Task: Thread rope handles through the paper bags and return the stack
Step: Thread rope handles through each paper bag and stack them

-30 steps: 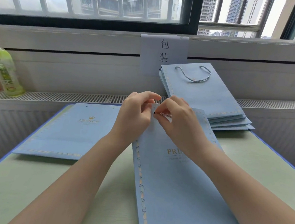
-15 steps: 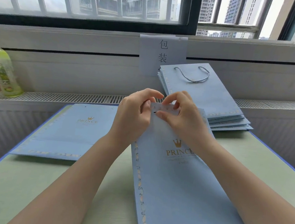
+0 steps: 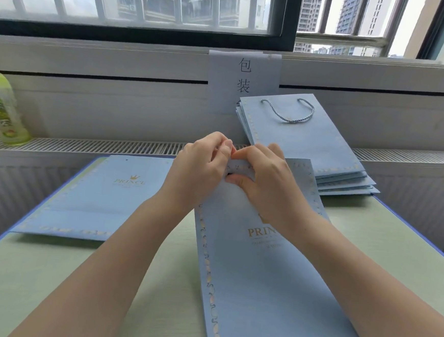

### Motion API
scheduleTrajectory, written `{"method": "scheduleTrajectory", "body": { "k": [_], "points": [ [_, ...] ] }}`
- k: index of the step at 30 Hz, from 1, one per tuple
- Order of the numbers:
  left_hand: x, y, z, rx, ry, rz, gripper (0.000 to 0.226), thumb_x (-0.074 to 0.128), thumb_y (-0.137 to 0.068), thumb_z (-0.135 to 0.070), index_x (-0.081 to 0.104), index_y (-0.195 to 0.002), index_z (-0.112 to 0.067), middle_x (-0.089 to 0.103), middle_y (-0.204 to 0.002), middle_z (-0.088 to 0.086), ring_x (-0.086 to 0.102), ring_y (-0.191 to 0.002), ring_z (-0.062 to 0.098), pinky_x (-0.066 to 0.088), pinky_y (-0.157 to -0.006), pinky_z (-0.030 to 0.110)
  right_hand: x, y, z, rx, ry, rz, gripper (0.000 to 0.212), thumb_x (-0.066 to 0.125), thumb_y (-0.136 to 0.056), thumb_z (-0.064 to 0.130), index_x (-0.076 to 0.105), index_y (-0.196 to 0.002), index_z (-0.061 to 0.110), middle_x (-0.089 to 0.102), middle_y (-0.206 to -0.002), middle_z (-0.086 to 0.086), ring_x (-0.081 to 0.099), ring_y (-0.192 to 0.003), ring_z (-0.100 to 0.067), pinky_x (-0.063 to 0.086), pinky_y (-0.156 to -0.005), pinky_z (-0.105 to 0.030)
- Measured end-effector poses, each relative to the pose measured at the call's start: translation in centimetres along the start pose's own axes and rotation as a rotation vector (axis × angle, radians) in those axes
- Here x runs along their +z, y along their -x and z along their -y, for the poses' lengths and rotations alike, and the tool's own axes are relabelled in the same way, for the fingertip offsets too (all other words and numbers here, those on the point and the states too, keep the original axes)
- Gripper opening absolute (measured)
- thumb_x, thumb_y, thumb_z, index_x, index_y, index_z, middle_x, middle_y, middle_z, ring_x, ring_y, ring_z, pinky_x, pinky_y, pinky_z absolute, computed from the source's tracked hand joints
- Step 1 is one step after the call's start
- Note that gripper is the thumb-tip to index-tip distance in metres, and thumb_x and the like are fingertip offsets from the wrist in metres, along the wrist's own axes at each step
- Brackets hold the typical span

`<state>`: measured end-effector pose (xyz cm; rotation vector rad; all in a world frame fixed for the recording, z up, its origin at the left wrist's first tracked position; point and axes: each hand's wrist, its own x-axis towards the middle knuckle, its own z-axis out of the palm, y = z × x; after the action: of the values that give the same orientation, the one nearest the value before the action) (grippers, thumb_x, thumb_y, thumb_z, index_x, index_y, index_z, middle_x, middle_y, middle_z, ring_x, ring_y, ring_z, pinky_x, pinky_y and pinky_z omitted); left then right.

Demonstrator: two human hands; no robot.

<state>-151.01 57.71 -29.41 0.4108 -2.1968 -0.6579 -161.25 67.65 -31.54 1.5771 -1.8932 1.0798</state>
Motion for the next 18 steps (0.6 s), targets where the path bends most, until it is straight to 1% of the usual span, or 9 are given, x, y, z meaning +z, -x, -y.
{"method": "scheduleTrajectory", "body": {
  "k": [3, 6, 8, 10, 13, 15, 18],
  "points": [
    [-0.41, -0.07, -0.14, -0.006, 0.074, 0.001, 0.024, 0.044, -0.099, -0.026, 0.062, -0.085, -0.018, 0.052, -0.057, -0.011, 0.047, -0.049, 0.000, 0.031, -0.053, 0.026, -0.20, 0.01, 0.25, -0.002, -0.041, -0.010, 0.030, 0.075, -0.076, 0.018, 0.061, -0.101, 0.007, 0.060, -0.091, 0.005, 0.039, -0.084, -0.016, 0.028, -0.070, -0.017],
    [-0.55, 0.05, -0.23, -0.011, 0.026, -0.015, 0.024, 0.045, -0.099, -0.027, 0.063, -0.087, -0.016, 0.048, -0.052, -0.013, 0.046, -0.047, -0.003, 0.028, -0.050, 0.020, -0.15, 0.02, 0.17, 0.004, -0.069, 0.029, 0.032, 0.070, -0.081, 0.023, 0.061, -0.107, 0.008, 0.062, -0.098, 0.001, 0.044, -0.091, -0.018, 0.031, -0.075, -0.017],
    [-0.47, 0.12, -0.20, 0.011, -0.009, -0.028, 0.023, 0.045, -0.098, -0.026, 0.063, -0.089, -0.015, 0.046, -0.051, -0.013, 0.045, -0.048, -0.002, 0.026, -0.049, 0.018, -0.10, 0.11, 0.06, 0.001, -0.061, 0.046, 0.034, 0.063, -0.084, 0.030, 0.060, -0.110, 0.008, 0.063, -0.102, -0.001, 0.046, -0.095, -0.020, 0.033, -0.079, -0.017],
    [-0.35, 0.16, -0.15, 0.051, -0.028, -0.031, 0.022, 0.046, -0.098, -0.025, 0.062, -0.090, -0.012, 0.045, -0.051, -0.011, 0.045, -0.049, 0.001, 0.027, -0.048, 0.015, -0.17, 0.17, 0.02, 0.006, -0.054, 0.048, 0.035, 0.055, -0.087, 0.032, 0.060, -0.111, 0.008, 0.060, -0.102, 0.000, 0.048, -0.096, -0.019, 0.032, -0.080, -0.016],
    [-0.22, 0.24, 0.02, 0.096, -0.044, -0.038, 0.020, 0.047, -0.097, -0.021, 0.062, -0.090, -0.010, 0.046, -0.052, -0.012, 0.046, -0.052, 0.001, 0.030, -0.050, 0.012, -0.19, 0.25, -0.17, 0.010, -0.059, 0.040, 0.029, 0.053, -0.091, 0.029, 0.060, -0.111, 0.010, 0.055, -0.102, 0.005, 0.048, -0.098, -0.015, 0.031, -0.082, -0.015],
    [-0.12, 0.33, 0.13, 0.128, -0.056, -0.042, 0.017, 0.048, -0.097, -0.018, 0.062, -0.090, -0.010, 0.045, -0.052, -0.012, 0.046, -0.053, 0.000, 0.031, -0.051, 0.011, -0.13, 0.29, -0.36, 0.005, -0.051, 0.037, 0.026, 0.055, -0.091, 0.026, 0.060, -0.112, 0.011, 0.055, -0.104, 0.002, 0.048, -0.099, -0.015, 0.032, -0.083, -0.017],
    [-0.08, 0.26, 0.19, 0.184, -0.080, -0.054, 0.013, 0.050, -0.095, -0.011, 0.062, -0.092, -0.008, 0.045, -0.056, -0.015, 0.047, -0.056, -0.004, 0.031, -0.054, 0.008, 0.02, 0.28, -0.53, -0.006, -0.044, 0.019, 0.026, 0.057, -0.089, 0.023, 0.059, -0.111, 0.009, 0.056, -0.104, -0.002, 0.048, -0.097, -0.015, 0.031, -0.083, -0.015]
  ]
}}
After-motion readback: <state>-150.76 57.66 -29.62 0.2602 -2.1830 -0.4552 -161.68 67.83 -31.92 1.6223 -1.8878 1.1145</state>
